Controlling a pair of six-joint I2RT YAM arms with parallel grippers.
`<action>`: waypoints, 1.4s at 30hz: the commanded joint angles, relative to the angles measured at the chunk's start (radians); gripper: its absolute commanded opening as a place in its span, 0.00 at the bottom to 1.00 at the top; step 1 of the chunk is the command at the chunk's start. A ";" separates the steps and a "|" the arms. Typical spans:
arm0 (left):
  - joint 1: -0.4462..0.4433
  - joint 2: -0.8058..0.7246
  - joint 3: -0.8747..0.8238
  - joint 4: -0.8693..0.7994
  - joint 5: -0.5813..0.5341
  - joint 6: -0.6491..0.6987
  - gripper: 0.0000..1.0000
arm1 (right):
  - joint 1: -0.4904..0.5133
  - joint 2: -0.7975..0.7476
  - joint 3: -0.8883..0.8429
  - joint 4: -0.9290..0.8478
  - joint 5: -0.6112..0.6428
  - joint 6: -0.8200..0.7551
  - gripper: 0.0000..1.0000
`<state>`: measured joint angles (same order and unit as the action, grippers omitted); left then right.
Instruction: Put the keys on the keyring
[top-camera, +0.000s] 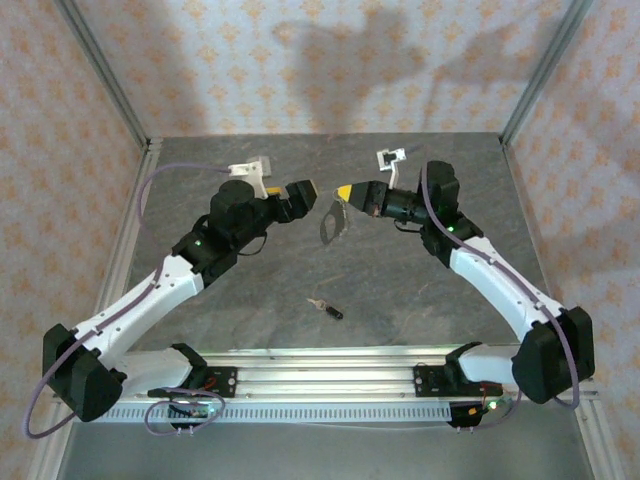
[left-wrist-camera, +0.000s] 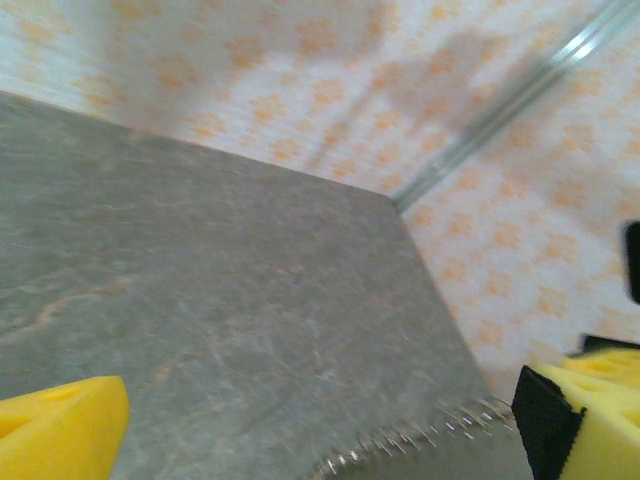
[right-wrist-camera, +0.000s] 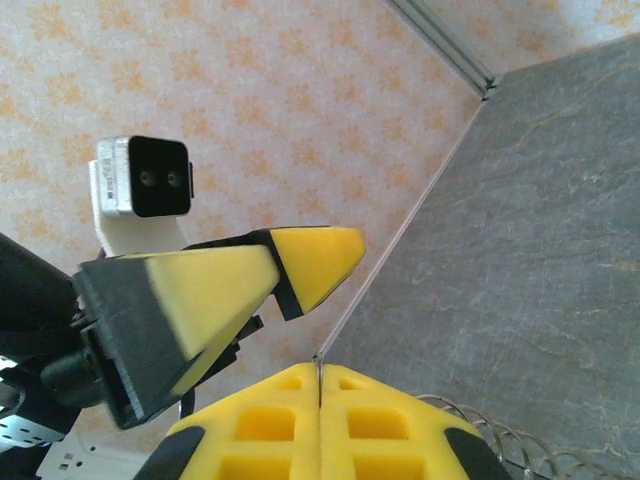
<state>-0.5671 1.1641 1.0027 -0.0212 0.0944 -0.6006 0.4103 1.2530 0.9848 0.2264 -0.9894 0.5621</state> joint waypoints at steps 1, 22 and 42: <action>0.004 -0.029 0.038 -0.086 -0.160 0.014 1.00 | -0.003 -0.039 -0.017 0.116 0.038 0.028 0.00; 0.072 0.005 0.255 -0.208 -0.094 0.097 1.00 | -0.004 0.200 0.232 0.662 0.134 0.278 0.00; 0.243 0.235 0.406 0.067 0.544 -0.055 0.71 | 0.014 0.434 0.180 1.042 0.167 0.573 0.00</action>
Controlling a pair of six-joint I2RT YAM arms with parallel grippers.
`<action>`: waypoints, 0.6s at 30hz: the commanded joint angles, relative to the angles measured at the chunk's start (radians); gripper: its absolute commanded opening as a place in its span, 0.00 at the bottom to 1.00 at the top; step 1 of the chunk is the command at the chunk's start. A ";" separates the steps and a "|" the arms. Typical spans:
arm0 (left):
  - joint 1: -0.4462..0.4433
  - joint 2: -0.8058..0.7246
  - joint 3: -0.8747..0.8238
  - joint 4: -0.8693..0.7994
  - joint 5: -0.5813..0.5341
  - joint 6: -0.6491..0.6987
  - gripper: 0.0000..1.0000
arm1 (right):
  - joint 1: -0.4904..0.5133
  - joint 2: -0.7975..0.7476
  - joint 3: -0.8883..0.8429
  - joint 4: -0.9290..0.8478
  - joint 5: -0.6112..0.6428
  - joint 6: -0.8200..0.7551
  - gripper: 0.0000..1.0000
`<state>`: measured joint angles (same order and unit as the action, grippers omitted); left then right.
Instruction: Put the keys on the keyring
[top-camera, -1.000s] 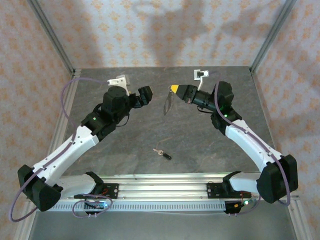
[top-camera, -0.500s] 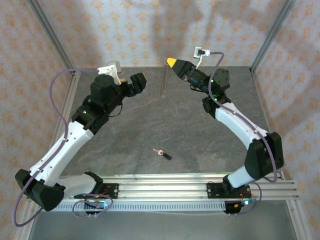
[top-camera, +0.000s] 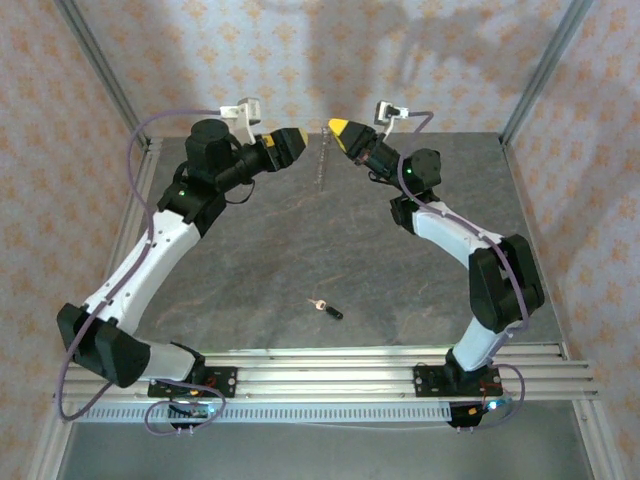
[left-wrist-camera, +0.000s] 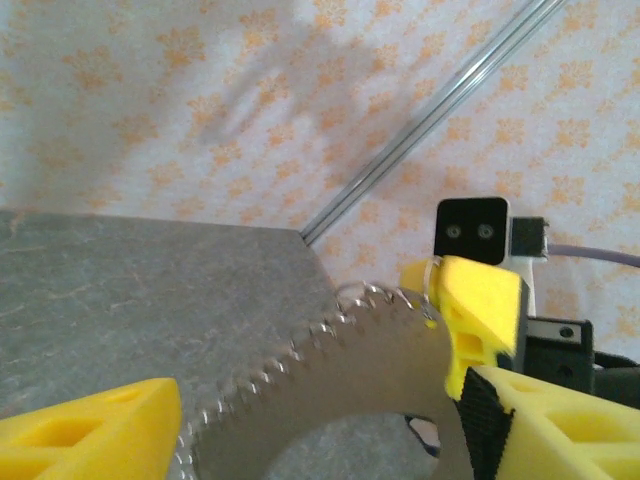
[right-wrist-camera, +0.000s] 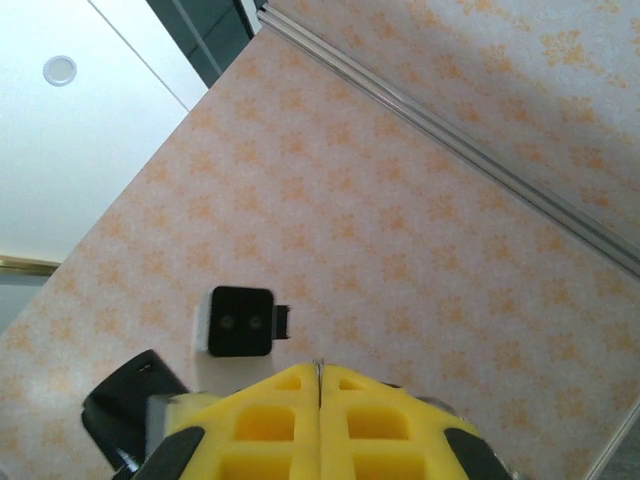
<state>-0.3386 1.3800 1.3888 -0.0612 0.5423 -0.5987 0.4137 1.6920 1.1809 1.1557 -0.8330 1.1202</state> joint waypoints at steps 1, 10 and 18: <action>0.018 0.031 0.015 0.139 0.111 -0.080 0.68 | 0.015 -0.001 -0.022 0.113 0.012 0.015 0.00; 0.019 0.083 0.004 0.264 0.177 -0.159 0.53 | 0.037 0.026 -0.037 0.122 0.021 0.016 0.00; 0.020 0.105 0.002 0.290 0.207 -0.181 0.45 | 0.040 0.036 -0.036 0.128 0.030 0.020 0.00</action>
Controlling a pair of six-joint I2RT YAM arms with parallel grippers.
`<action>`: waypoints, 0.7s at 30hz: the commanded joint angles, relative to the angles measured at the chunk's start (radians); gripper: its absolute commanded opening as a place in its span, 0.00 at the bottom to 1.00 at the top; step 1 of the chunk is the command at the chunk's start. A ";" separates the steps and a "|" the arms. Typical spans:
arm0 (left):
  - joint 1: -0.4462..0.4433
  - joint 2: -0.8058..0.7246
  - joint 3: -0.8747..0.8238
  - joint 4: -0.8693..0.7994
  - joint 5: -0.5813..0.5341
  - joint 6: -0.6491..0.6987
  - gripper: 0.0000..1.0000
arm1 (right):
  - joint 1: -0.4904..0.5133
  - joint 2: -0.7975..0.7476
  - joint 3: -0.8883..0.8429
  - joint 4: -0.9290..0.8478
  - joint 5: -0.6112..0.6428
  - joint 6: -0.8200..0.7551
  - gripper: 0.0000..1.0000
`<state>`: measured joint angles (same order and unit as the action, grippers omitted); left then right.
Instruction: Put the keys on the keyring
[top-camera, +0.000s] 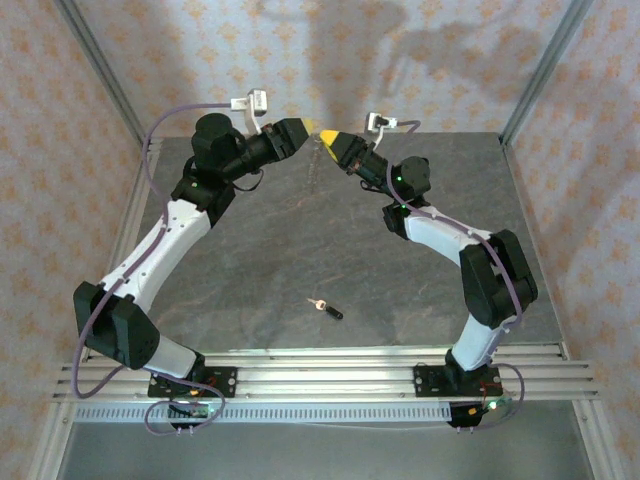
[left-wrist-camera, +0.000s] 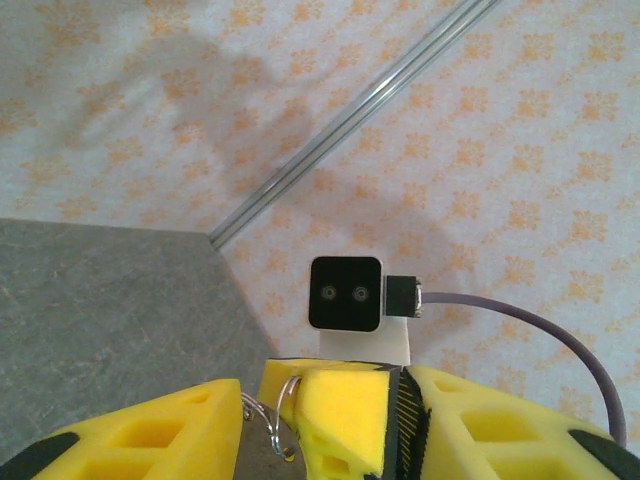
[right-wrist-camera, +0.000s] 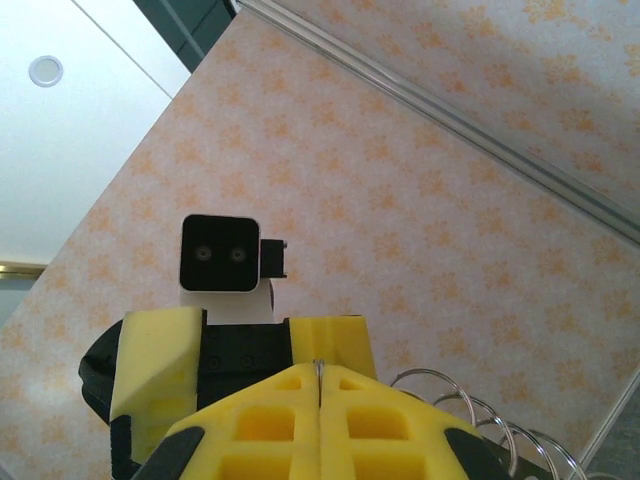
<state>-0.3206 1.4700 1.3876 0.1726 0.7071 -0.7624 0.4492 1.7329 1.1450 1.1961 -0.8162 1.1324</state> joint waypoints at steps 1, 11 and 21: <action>0.002 0.016 0.004 0.053 0.045 -0.017 0.44 | 0.005 -0.006 -0.001 0.087 0.013 0.007 0.00; -0.004 0.018 -0.004 0.047 0.050 -0.014 0.41 | 0.009 -0.012 -0.001 0.089 0.018 0.010 0.00; -0.025 0.033 0.005 0.026 0.056 0.006 0.37 | 0.017 -0.011 0.004 0.087 0.016 0.010 0.00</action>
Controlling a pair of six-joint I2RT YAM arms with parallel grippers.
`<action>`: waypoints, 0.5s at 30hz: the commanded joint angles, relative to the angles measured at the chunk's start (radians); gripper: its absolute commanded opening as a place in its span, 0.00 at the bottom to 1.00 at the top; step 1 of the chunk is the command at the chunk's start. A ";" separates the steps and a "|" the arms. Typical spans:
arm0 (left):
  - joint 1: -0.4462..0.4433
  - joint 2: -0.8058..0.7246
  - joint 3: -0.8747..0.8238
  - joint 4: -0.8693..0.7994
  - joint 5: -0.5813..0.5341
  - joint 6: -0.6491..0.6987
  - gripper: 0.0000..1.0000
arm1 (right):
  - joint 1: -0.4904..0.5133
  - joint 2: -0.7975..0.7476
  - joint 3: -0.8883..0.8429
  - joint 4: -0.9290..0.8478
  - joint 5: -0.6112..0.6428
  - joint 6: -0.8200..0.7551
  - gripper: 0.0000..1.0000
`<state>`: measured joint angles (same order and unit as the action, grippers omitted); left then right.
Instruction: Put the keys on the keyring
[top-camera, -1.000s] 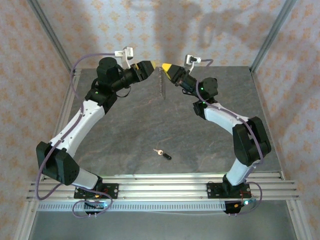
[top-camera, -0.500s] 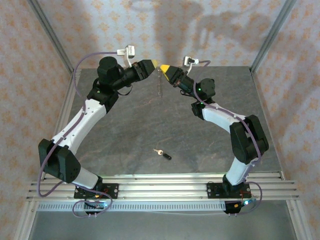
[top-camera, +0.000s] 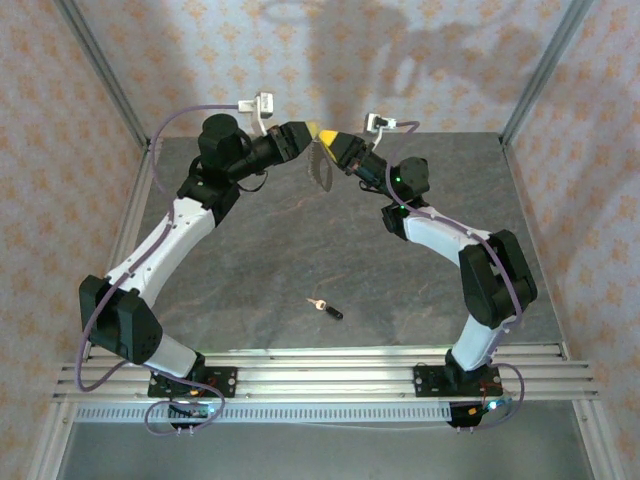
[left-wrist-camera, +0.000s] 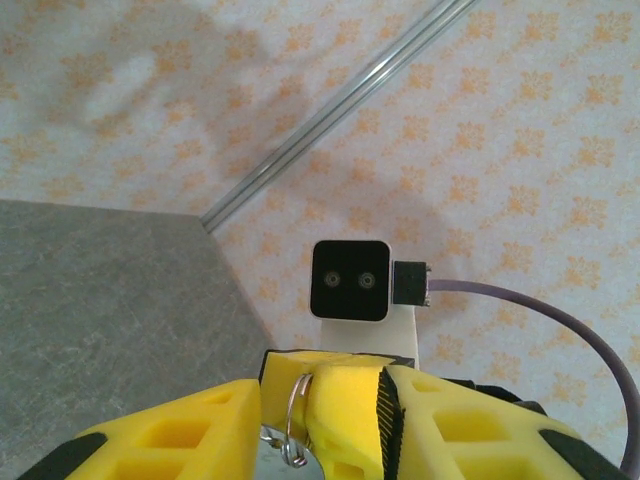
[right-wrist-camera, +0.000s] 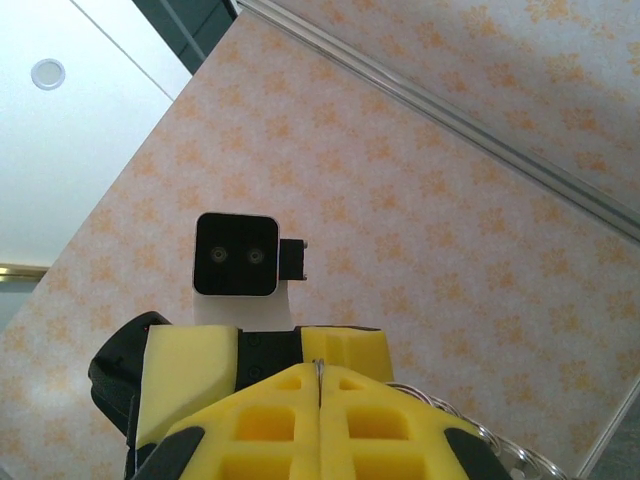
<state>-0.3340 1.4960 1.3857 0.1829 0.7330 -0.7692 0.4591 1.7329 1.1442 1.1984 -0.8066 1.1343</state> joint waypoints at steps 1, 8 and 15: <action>-0.012 0.009 0.007 0.016 0.031 0.013 0.36 | 0.007 -0.012 0.005 0.085 0.007 0.008 0.00; -0.022 0.017 0.019 0.011 0.031 0.022 0.26 | 0.007 -0.006 0.005 0.081 0.008 0.007 0.00; -0.030 0.013 0.012 0.002 0.031 0.034 0.18 | 0.007 -0.005 0.000 0.076 0.012 0.002 0.00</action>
<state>-0.3473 1.5105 1.3857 0.1825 0.7368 -0.7589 0.4595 1.7329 1.1442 1.1988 -0.8062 1.1339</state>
